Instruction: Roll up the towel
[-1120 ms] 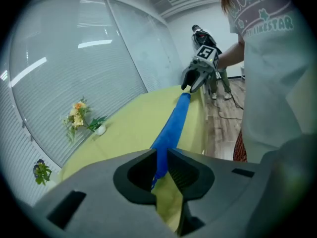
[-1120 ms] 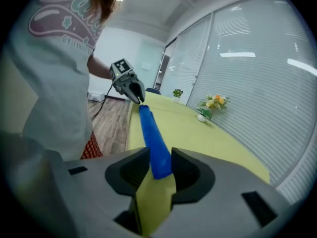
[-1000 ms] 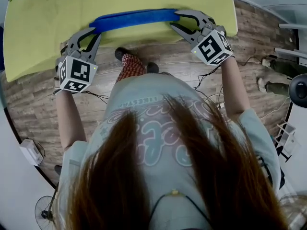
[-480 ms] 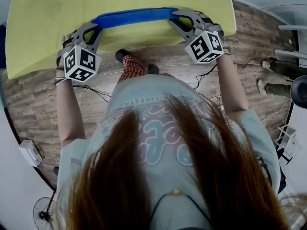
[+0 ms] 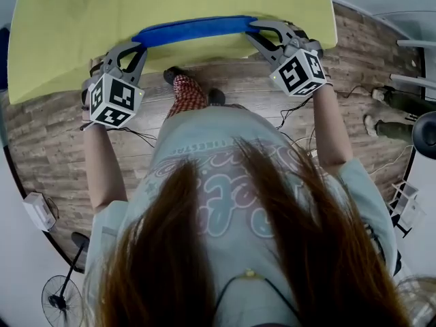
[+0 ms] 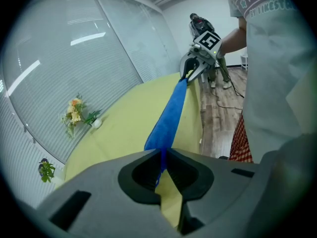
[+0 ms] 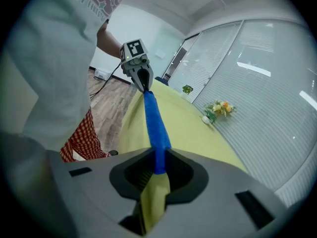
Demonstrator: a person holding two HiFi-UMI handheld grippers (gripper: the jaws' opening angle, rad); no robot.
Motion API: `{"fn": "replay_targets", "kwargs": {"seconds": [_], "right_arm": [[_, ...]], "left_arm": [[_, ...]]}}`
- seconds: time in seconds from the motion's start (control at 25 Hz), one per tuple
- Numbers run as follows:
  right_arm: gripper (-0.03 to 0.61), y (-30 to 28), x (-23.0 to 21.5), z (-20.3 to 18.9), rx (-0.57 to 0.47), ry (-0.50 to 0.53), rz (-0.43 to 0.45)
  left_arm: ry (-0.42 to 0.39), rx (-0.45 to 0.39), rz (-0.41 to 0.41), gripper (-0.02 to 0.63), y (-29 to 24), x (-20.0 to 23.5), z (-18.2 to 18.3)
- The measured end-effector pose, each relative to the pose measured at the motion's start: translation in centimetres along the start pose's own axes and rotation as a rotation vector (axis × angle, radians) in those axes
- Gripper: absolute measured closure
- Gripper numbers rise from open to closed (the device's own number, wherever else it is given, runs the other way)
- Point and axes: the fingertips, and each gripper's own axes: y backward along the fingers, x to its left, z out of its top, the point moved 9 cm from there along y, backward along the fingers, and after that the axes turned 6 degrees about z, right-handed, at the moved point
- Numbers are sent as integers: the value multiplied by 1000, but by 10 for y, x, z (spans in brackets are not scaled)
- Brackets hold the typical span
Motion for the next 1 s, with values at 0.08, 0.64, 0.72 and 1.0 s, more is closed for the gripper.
{"fn": "replay_targets", "kwargs": {"seconds": [0.08,0.64,0.72,1.0], "right_arm": [[517,0,-5,0,-15,-40,17],[512,-13,-34,-6,-51,-270,160],[512,-14,-39,-7,-59,-285,158],[506,-19,-54,-14,-92,-357,180]], "left_arm": [[-10,7,-10,575,-1,3,1],[24,39,-197,577,-18,38,0],[26,34,-208,575,-21,44,2],[54,35,-248,575,-33,63,6]]}}
